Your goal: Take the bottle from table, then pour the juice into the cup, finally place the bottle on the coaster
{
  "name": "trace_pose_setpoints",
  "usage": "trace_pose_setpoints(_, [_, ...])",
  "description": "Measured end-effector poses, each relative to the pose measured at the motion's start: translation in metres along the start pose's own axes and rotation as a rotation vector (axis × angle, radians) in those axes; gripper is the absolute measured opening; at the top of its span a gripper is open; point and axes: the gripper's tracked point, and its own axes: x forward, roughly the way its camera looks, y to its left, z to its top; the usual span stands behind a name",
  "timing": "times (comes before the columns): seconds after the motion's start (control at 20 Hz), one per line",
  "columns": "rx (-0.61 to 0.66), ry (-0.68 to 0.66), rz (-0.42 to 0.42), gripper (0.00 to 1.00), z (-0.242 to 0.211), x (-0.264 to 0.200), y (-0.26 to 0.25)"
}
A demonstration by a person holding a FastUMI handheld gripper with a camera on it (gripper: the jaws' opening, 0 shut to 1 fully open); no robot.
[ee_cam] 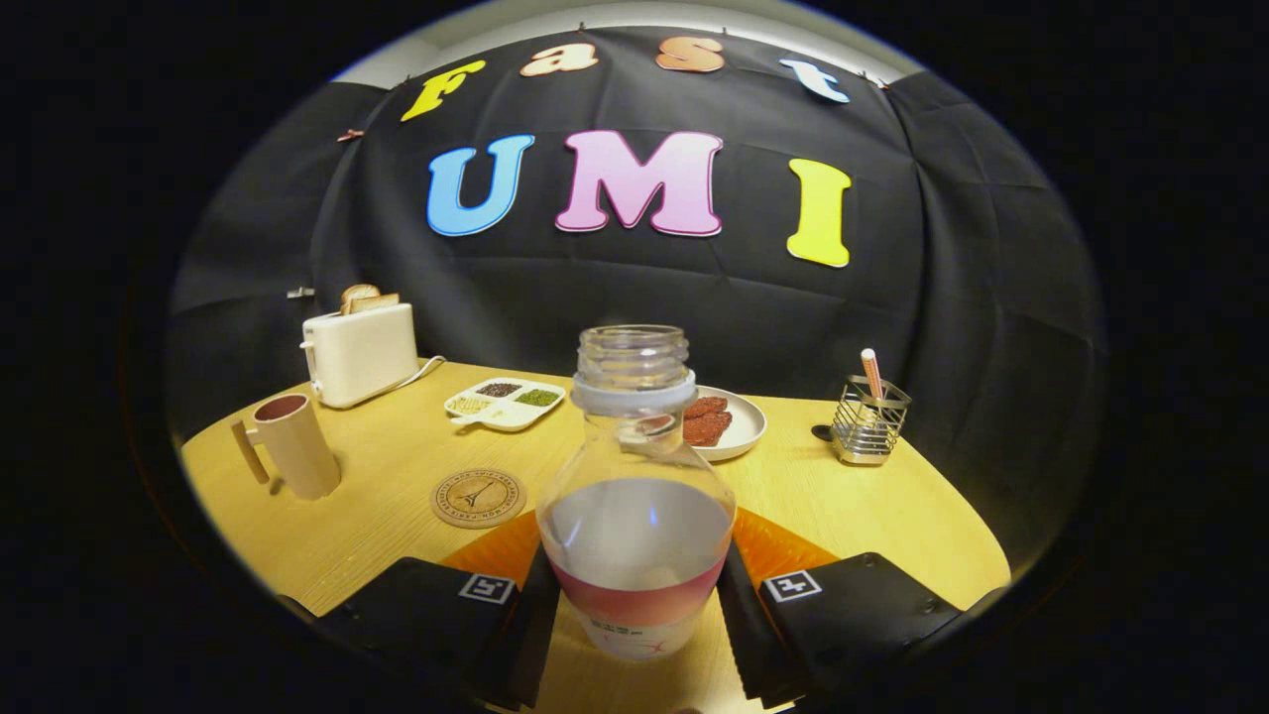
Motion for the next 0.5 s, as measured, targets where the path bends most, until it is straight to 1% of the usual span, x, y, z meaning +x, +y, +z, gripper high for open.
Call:
trace_pose_setpoints(0.25, [-0.191,-0.036,0.042,0.75,0.04,-0.002,0.021])
trace_pose_setpoints(0.35, [-0.233,-0.057,0.063,0.75,0.057,-0.002,0.035])
trace_pose_setpoints(0.4, [-0.257,-0.056,0.067,0.75,0.062,-0.001,0.042])
trace_pose_setpoints(0.5, [-0.347,-0.036,0.046,0.75,0.069,0.001,0.051])
